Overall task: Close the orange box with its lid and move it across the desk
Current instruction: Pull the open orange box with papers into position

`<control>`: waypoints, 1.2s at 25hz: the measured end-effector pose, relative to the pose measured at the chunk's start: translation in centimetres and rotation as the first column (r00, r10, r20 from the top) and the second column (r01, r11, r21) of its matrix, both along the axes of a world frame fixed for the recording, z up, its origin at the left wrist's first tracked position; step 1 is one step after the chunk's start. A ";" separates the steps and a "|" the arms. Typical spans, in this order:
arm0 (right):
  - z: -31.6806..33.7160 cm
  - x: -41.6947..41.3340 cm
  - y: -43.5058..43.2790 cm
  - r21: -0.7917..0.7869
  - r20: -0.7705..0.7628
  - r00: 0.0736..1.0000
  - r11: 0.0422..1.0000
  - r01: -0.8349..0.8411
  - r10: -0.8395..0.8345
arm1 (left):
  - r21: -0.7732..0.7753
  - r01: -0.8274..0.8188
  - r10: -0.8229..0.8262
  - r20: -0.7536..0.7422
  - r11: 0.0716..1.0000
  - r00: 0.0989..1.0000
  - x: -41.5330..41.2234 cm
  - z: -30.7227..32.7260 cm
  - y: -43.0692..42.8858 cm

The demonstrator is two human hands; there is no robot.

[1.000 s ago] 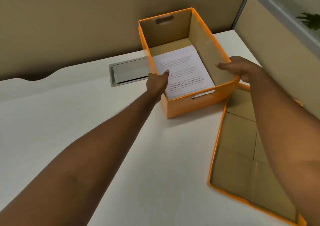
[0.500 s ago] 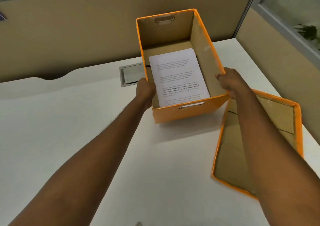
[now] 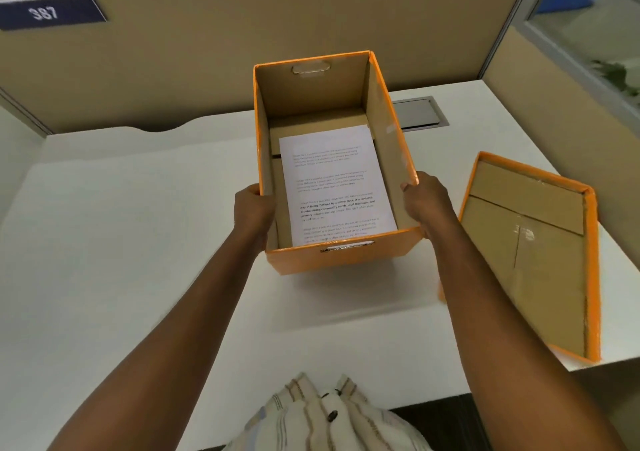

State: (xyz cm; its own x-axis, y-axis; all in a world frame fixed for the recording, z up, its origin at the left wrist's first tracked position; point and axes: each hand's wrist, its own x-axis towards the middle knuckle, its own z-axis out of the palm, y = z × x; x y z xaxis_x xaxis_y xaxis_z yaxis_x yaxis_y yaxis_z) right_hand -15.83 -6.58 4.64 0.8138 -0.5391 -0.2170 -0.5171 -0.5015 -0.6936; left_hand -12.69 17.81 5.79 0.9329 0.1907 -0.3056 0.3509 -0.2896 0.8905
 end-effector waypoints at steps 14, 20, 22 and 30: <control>-3.6 -8.1 10.9 0.052 -0.087 0.995 0.998 0.044 -0.039 | 0.024 0.024 -0.022 -0.097 0.999 0.995 -7.8 -3.2 11.1; -4.7 -9.8 13.2 0.070 -0.119 0.990 0.994 0.083 -0.074 | 0.045 0.050 -0.043 -0.140 0.998 0.989 -9.2 -4.7 13.1; -4.8 -10.1 13.5 0.076 -0.113 0.989 0.992 0.101 -0.092 | 0.055 0.060 -0.052 -0.146 0.997 0.988 -9.1 -4.9 13.3; -4.9 -10.9 13.1 0.127 -0.018 0.998 0.990 0.067 -0.065 | 0.656 0.114 -0.307 0.187 0.746 0.933 -10.4 -3.1 10.9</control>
